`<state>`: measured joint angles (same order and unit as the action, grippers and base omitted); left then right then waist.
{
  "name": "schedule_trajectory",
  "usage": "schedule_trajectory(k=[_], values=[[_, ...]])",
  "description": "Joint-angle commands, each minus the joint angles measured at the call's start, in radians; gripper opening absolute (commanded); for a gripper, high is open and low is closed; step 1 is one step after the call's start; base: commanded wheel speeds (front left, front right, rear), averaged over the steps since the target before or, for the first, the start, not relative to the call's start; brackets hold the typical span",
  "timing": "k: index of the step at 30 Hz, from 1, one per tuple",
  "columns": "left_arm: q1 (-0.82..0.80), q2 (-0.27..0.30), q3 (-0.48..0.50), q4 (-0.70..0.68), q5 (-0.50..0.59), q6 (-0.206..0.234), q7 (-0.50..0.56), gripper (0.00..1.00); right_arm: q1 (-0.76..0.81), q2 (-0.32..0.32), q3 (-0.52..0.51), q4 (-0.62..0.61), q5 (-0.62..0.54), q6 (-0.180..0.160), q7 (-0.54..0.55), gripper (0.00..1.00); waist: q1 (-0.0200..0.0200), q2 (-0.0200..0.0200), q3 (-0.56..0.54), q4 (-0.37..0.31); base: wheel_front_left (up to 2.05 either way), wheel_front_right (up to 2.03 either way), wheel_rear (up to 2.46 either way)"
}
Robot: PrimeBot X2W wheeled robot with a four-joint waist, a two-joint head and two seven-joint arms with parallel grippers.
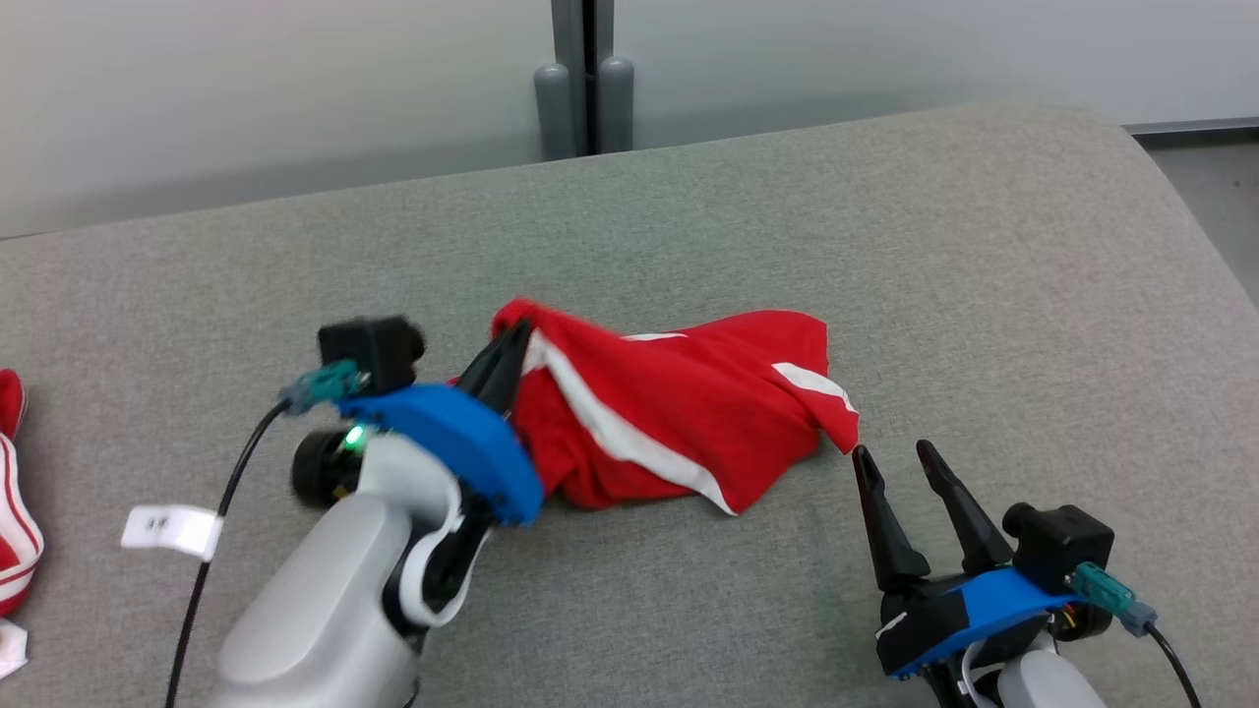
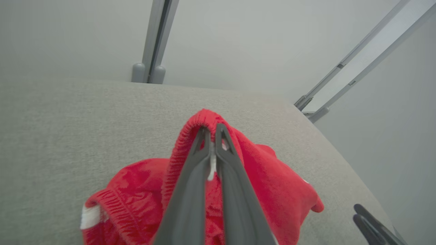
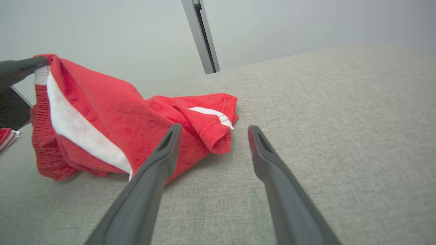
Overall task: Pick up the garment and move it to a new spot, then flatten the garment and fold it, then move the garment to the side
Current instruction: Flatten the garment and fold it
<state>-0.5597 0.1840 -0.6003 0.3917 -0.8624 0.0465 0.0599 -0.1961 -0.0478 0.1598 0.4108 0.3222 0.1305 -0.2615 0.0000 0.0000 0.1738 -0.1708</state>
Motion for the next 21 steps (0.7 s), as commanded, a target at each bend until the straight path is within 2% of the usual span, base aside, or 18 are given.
schedule_trajectory(k=[1, 6, 9, 12, 15, 16, 17, 21], values=[[0.041, 0.025, 0.005, 0.007, 0.0, 0.015, 0.002, 0.0, 0.007, -0.005, -0.003, -0.003, 0.0, 0.0, -0.005, 1.0, 0.0, 0.0, 0.003, 0.009, 0.0, 0.0, 0.0], [0.179, 0.112, 0.02, 0.01, 0.001, 0.066, -0.003, 0.0, 0.012, -0.005, -0.017, -0.007, -0.011, 0.0, -0.005, 1.0, 0.0, 0.0, 0.009, 0.047, 0.0, 0.0, 0.0], [0.229, 0.133, 0.027, -0.005, 0.006, 0.085, -0.024, 0.0, 0.003, -0.004, -0.019, -0.008, -0.017, 0.0, -0.005, 1.0, 0.0, 0.0, 0.01, 0.068, 0.0, 0.0, 0.0], [0.256, 0.143, 0.027, -0.025, 0.011, 0.084, -0.05, 0.0, -0.001, -0.005, -0.02, -0.007, -0.02, 0.0, -0.005, 1.0, 0.0, 0.0, 0.007, 0.084, 0.0, 0.0, 0.0], [0.264, 0.146, 0.014, -0.048, 0.026, 0.059, -0.081, 0.0, 0.002, -0.005, -0.019, -0.004, -0.023, 0.0, -0.005, 1.0, 0.0, 0.0, -0.002, 0.093, 0.0, 0.0, 0.0], [0.267, 0.142, 0.016, -0.054, 0.026, 0.055, -0.096, 0.45, 0.004, -0.005, -0.017, -0.003, -0.023, 0.0, -0.005, 1.0, 0.0, 0.0, -0.005, 0.094, 0.0, 0.0, 0.0], [0.269, 0.144, 0.013, -0.059, 0.035, 0.047, -0.112, 1.0, 0.006, -0.005, -0.016, 0.0, -0.022, 0.0, -0.005, 1.0, 0.0, 0.0, -0.009, 0.094, 0.0, 0.0, 0.0], [0.282, 0.143, 0.007, -0.075, 0.048, 0.011, -0.18, 1.0, 0.013, -0.005, -0.015, 0.008, -0.021, 0.0, -0.005, 1.0, 0.0, 0.0, -0.03, 0.091, 0.0, 0.0, 0.0]])
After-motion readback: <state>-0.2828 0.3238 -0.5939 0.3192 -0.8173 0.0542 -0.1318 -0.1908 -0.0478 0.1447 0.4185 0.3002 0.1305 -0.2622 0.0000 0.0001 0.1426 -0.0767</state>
